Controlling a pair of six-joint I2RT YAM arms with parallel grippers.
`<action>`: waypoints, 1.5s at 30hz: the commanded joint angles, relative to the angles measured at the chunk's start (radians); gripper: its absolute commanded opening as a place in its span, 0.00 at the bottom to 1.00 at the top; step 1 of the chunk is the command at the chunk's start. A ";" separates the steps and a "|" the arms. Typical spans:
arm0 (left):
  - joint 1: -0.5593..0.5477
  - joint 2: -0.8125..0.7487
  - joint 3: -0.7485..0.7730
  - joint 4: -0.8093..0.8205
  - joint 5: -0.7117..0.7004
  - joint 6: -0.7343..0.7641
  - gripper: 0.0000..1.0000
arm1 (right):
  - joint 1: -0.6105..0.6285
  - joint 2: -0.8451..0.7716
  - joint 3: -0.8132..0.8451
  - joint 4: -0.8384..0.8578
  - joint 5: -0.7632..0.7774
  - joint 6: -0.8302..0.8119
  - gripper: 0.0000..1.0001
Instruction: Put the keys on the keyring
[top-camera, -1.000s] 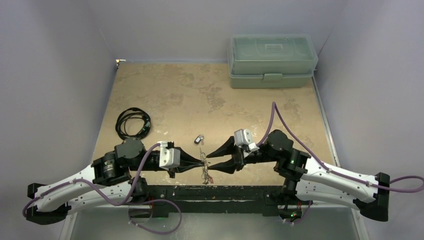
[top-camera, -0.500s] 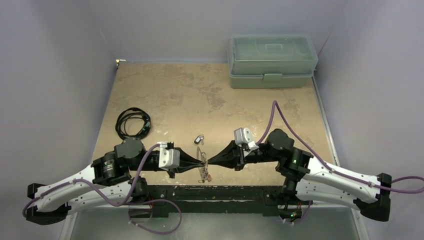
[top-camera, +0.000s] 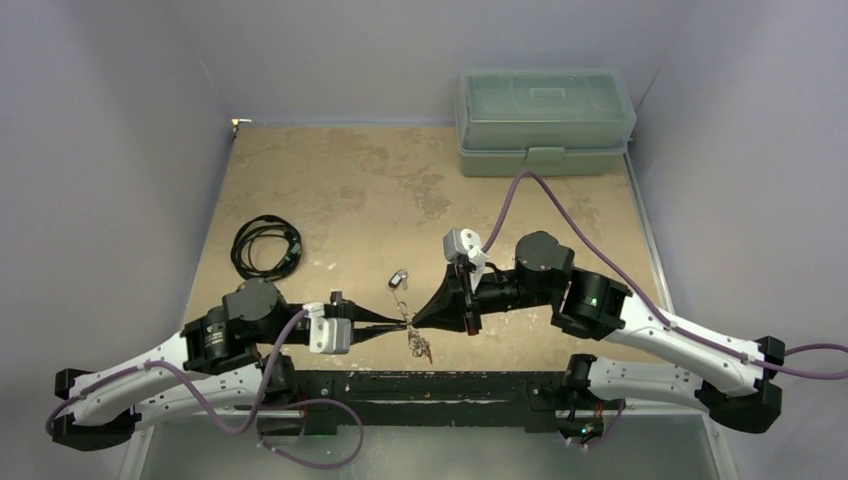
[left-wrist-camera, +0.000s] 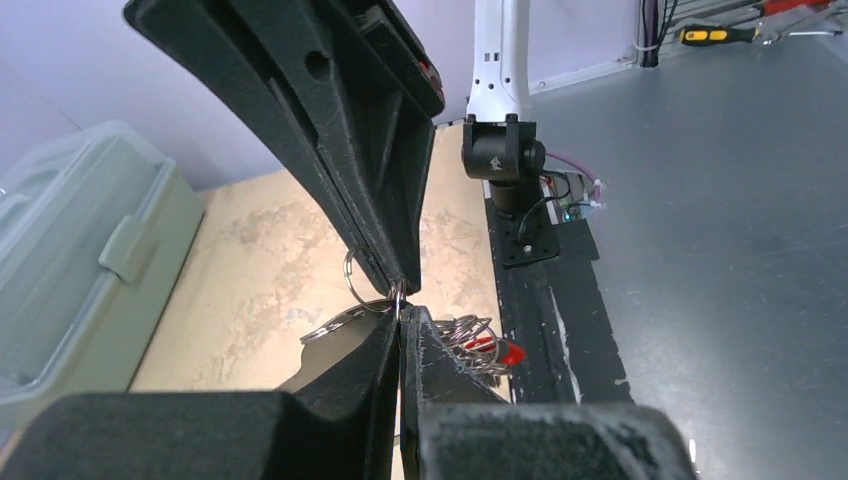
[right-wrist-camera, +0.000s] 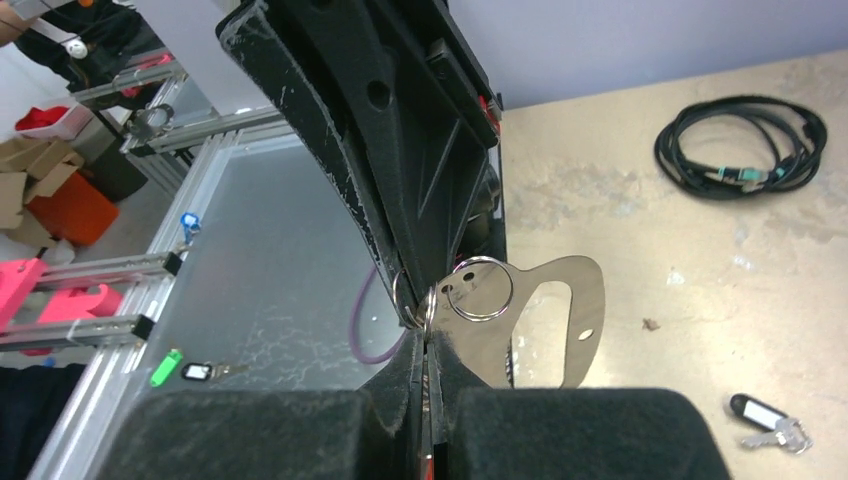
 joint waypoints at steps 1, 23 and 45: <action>0.005 -0.008 -0.040 0.024 -0.004 0.156 0.00 | 0.001 0.016 0.122 -0.067 -0.048 0.092 0.00; 0.005 -0.187 -0.151 0.098 0.053 0.372 0.00 | -0.032 0.115 0.240 -0.177 0.206 0.211 0.65; 0.008 -0.255 -0.268 0.366 0.083 0.126 0.00 | -0.028 -0.209 -0.308 0.573 -0.024 -0.220 0.53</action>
